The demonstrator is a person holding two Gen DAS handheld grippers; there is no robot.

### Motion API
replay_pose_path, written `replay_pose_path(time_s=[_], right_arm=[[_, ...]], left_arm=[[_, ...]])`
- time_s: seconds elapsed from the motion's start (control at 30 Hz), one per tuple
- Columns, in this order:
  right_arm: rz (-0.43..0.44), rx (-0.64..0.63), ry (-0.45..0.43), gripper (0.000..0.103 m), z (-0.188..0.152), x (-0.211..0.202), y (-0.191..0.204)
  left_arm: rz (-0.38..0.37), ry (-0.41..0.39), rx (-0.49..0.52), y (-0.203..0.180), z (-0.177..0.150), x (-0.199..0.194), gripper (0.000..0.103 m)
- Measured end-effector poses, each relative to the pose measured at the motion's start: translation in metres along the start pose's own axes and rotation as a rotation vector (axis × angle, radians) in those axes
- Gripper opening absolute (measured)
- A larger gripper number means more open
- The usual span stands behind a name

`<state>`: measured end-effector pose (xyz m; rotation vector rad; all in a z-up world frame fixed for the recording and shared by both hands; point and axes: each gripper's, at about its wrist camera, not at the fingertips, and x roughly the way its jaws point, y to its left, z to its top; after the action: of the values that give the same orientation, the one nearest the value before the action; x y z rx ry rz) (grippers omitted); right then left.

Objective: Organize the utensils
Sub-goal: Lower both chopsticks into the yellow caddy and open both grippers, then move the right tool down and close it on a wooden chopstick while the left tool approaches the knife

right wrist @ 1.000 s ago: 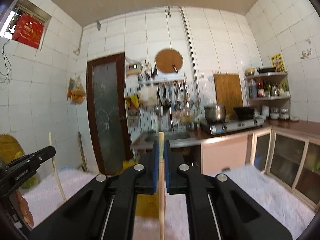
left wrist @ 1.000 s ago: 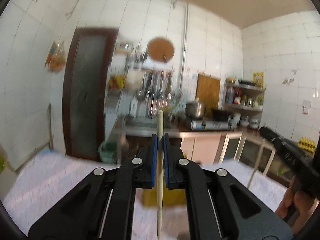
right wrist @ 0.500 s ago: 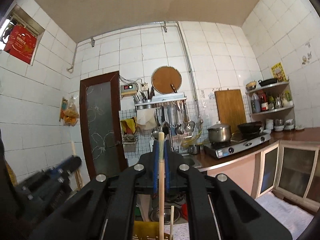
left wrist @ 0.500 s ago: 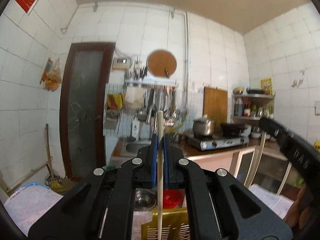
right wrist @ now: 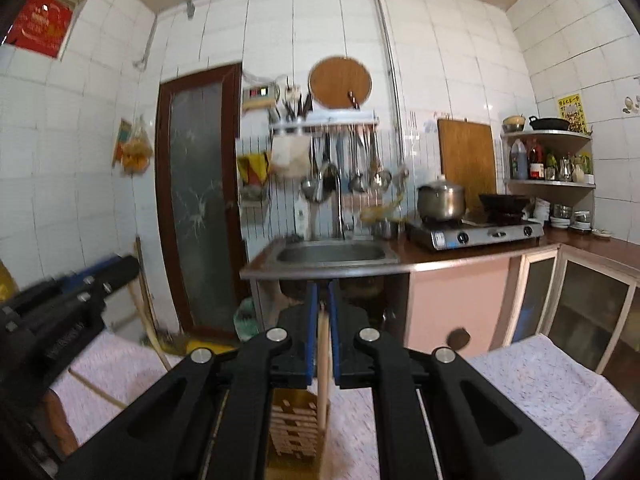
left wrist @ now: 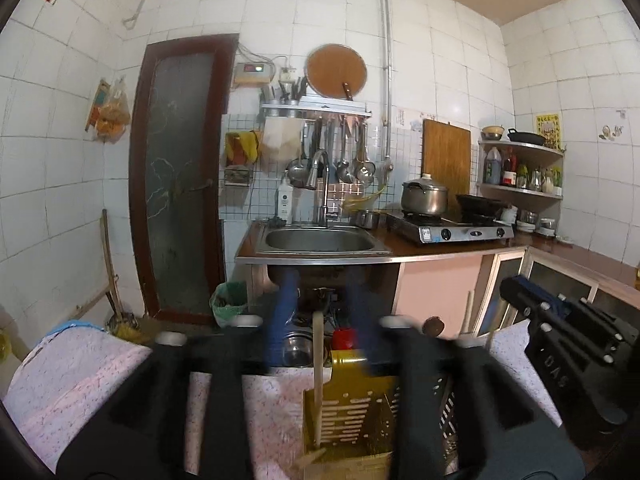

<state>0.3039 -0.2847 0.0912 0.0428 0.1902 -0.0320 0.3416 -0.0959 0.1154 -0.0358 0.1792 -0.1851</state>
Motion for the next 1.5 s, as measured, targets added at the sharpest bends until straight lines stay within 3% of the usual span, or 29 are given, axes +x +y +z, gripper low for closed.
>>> replay_pose_path(time_s=[0.03,0.1,0.23,0.3,0.37,0.5,0.77,0.97,1.07,1.27,1.5], right_arm=[[-0.006,-0.005,0.014,0.015,0.001,-0.002,-0.002],[-0.016,0.003,0.021,0.066,0.007,-0.012,-0.009],[-0.033,0.011,0.018,0.070,0.021,-0.041,-0.022],[-0.047,-0.001,0.024,0.084,0.026,-0.059,-0.026],[-0.066,-0.016,0.034,0.091,0.026,-0.075,-0.027],[-0.069,-0.048,0.119,0.093,0.004,-0.101,-0.025],[-0.069,-0.058,0.353,0.094,-0.087,-0.118,-0.023],[-0.070,0.003,0.550,0.093,-0.151,-0.115,-0.025],[-0.108,0.010,0.600,0.093,-0.172,-0.117,-0.024],[-0.139,0.062,0.654,0.093,-0.188,-0.117,-0.034],[-0.160,0.047,0.668,0.092,-0.194,-0.115,-0.024]], left_arm=[[0.005,-0.006,-0.005,0.001,0.004,-0.008,0.074],[0.009,-0.033,-0.006,0.002,0.012,-0.026,0.081],[0.023,-0.041,0.037,-0.002,0.029,-0.064,0.098],[0.039,-0.044,0.055,-0.001,0.035,-0.085,0.098],[0.039,-0.011,0.065,0.002,0.036,-0.100,0.098],[0.032,0.086,0.040,0.014,0.017,-0.117,0.098],[0.113,0.387,-0.063,0.047,-0.082,-0.120,0.098],[0.176,0.546,-0.078,0.057,-0.139,-0.121,0.098],[0.175,0.636,-0.082,0.057,-0.164,-0.119,0.098],[0.162,0.723,-0.106,0.052,-0.188,-0.113,0.098],[0.190,0.764,-0.009,0.032,-0.202,-0.105,0.098]])
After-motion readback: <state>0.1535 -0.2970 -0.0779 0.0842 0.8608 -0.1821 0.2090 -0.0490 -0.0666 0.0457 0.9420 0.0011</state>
